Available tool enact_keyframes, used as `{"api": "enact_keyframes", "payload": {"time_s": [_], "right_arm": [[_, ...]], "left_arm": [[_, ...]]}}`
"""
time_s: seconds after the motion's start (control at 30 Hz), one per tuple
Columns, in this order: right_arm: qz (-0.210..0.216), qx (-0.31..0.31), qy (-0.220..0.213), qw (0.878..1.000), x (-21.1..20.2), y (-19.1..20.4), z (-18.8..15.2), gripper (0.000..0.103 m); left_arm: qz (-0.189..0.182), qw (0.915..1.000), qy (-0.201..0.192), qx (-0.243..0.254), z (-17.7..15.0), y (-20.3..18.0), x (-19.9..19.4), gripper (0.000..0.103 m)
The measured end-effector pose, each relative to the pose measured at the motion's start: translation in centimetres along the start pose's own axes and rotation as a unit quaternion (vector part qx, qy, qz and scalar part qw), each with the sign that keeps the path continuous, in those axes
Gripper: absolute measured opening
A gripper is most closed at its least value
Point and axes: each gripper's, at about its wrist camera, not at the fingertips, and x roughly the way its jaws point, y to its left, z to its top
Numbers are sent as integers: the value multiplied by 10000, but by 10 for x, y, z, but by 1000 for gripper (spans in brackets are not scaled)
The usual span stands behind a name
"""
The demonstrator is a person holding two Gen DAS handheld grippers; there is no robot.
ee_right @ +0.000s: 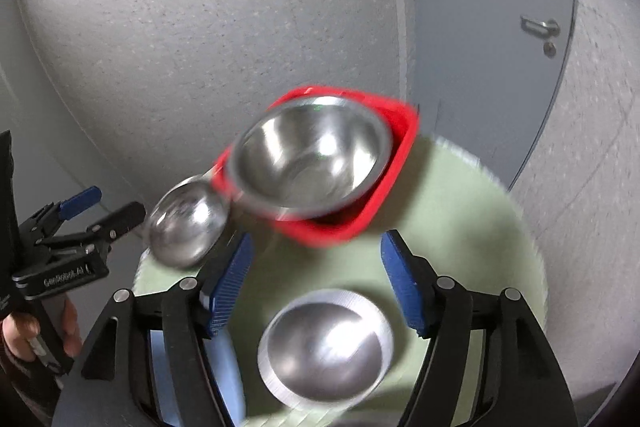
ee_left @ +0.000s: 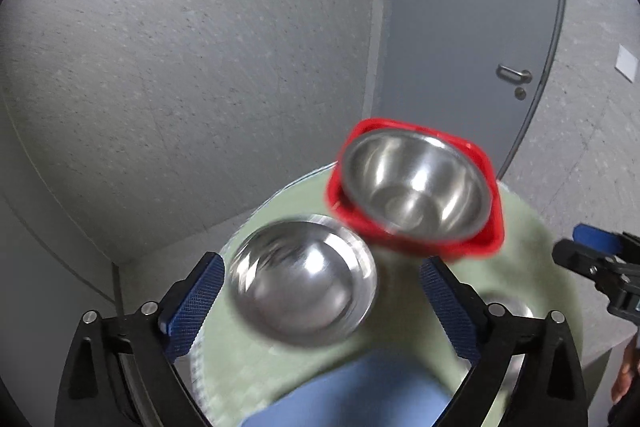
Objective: Organize plates and bowls
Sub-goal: 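Grasp the light-blue square bowl rim with both grippers, then carry the blue bowl onto the steel bowl inside the red basin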
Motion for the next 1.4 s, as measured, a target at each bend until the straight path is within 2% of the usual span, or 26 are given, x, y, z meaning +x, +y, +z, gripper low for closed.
{"api": "enact_keyframes", "payload": {"time_s": [0.1, 0.23, 0.4, 0.43, 0.57, 0.6, 0.7, 0.77, 0.8, 0.97, 1.03, 1.17, 1.4], "right_arm": [[91, 127, 148, 9998, -7, 27, -42, 71], [126, 287, 410, 9987, -3, 44, -88, 71], [-197, 323, 714, 9967, 14, 69, -130, 71], [-282, 353, 748, 9962, 18, 73, -137, 71], [-391, 475, 935, 9937, 30, 75, -153, 71], [-377, 547, 972, 9930, 33, 74, -156, 71], [-374, 647, 991, 9923, 38, 72, -162, 60], [-243, 734, 1003, 9919, 39, 71, -164, 45], [-245, 738, 1026, 9917, 39, 71, -164, 39], [-363, 542, 974, 9931, 38, 82, -159, 38], [-335, 489, 914, 9940, 32, 84, -157, 35], [-317, 275, 710, 9966, 14, 93, -146, 35], [-183, 96, 221, 9995, -26, 92, -104, 35]], "left_arm": [[33, 9999, 77, 66, -36, 15, -18, 98], [-51, 9993, 367, 44, -88, 36, -30, 98], [-255, 9971, 703, -115, -134, 55, -27, 97], [-304, 9962, 803, -111, -143, 56, -24, 95], [-555, 9914, 1185, -7, -166, 56, -14, 72], [-590, 9907, 1228, 26, -171, 55, -13, 70], [-713, 9896, 1242, 159, -172, 47, -14, 58], [-824, 9885, 1247, 243, -167, 47, -8, 39], [-843, 9879, 1264, 300, -169, 46, -8, 37], [-800, 9893, 1179, 317, -161, 44, -2, 22], [-784, 9903, 1106, 306, -159, 47, -9, 21], [-754, 9925, 884, 368, -152, 48, -27, 21], [-937, 9944, 395, 271, -110, 46, -67, 21]]}}
